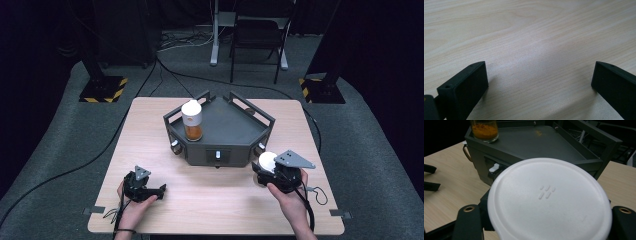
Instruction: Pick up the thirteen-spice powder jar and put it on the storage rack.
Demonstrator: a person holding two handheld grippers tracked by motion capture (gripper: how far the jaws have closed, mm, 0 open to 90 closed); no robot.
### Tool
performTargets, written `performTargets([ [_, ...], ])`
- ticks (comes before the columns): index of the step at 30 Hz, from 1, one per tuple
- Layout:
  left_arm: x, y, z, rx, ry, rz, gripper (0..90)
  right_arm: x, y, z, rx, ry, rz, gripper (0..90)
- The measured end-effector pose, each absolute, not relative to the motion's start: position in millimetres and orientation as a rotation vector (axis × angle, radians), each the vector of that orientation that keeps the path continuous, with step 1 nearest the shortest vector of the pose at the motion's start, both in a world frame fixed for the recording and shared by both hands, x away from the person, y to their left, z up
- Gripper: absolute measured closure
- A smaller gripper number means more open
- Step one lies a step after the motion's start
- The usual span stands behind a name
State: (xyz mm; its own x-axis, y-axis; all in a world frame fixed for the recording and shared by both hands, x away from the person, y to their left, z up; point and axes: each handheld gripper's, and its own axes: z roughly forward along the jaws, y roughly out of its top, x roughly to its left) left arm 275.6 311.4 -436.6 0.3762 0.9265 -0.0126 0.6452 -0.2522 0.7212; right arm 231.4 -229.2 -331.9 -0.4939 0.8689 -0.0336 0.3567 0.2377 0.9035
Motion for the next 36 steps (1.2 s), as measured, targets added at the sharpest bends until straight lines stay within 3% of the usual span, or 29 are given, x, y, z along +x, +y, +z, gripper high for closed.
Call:
performTargets([
  [36, 276, 311, -437, 1.994, 1.350, 0.560, 0.6, 270, -220, -280, 1.094, 1.932, 1.204, 29.9],
])
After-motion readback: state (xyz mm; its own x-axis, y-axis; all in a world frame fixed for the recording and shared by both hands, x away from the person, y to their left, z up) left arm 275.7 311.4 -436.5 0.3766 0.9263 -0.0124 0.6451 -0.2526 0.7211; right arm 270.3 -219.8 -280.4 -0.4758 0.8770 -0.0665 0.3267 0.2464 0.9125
